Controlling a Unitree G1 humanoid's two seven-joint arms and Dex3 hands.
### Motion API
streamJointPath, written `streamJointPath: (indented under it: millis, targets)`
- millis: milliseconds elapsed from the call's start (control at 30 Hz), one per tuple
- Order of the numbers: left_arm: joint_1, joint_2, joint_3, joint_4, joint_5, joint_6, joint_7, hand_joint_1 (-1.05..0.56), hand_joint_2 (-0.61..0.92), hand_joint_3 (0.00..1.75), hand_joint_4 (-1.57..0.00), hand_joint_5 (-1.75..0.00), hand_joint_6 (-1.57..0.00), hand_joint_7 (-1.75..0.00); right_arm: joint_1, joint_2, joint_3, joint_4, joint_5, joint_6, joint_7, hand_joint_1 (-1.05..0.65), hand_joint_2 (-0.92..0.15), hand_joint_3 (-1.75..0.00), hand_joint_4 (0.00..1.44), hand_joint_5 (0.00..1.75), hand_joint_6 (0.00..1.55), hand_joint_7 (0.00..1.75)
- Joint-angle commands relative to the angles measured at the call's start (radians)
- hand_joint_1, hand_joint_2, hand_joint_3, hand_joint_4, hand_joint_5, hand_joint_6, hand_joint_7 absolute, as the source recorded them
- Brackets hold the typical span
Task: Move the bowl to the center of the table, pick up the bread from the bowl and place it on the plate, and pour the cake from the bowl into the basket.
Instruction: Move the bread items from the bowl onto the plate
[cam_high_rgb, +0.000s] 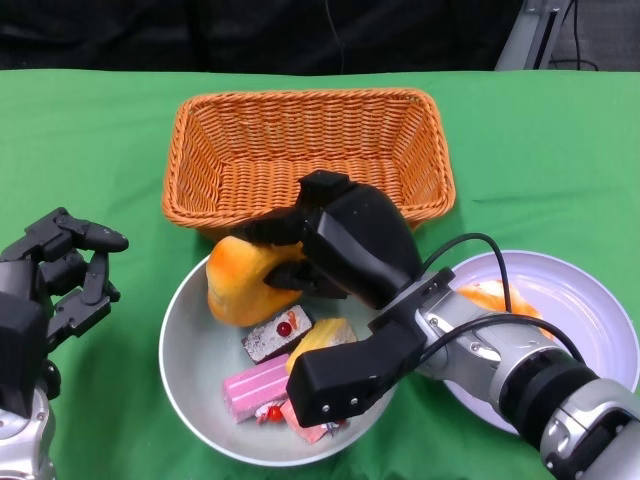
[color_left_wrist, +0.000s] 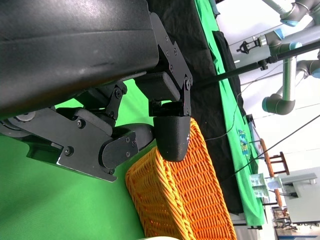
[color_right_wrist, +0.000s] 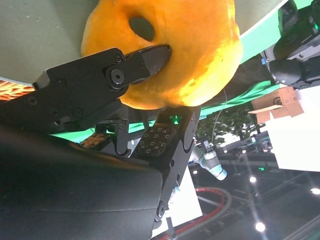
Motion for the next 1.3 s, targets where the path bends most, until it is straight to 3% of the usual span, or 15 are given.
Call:
streamJointPath:
  millis: [33, 333, 933, 1300]
  targets:
    - [0.015, 0.027, 0.001, 0.008, 0.002, -0.008, 0.012, -0.11, 0.68, 0.87, -0.76, -1.68, -0.8, -1.22, 0.001, -0.012, -0.016, -0.004, 0.019, -0.001, 0.006, -0.2, -0.85, 0.0, 0.73, 1.28, 1.18, 0.03]
    - [0.018, 0.028, 0.0, 0.006, 0.003, -0.008, 0.009, -0.12, 0.71, 0.83, -0.75, -1.7, -0.79, -1.21, 0.005, -0.017, -0.015, -0.013, 0.02, 0.009, 0.029, -0.21, -0.86, 0.0, 0.76, 1.17, 1.18, 0.01]
    - [0.017, 0.029, -0.002, 0.007, 0.005, -0.009, 0.012, -0.11, 0.72, 0.79, -0.75, -1.69, -0.79, -1.21, 0.02, -0.018, -0.035, -0.04, 0.05, -0.004, 0.058, -0.18, -0.86, 0.0, 0.77, 1.18, 1.19, 0.01]
    - [0.018, 0.027, 0.0, 0.008, 0.003, -0.017, 0.008, -0.09, 0.73, 0.79, -0.75, -1.68, -0.8, -1.21, 0.068, -0.03, -0.094, -0.135, 0.136, -0.028, 0.194, -0.15, -0.89, -0.01, 0.79, 1.15, 1.2, 0.01]
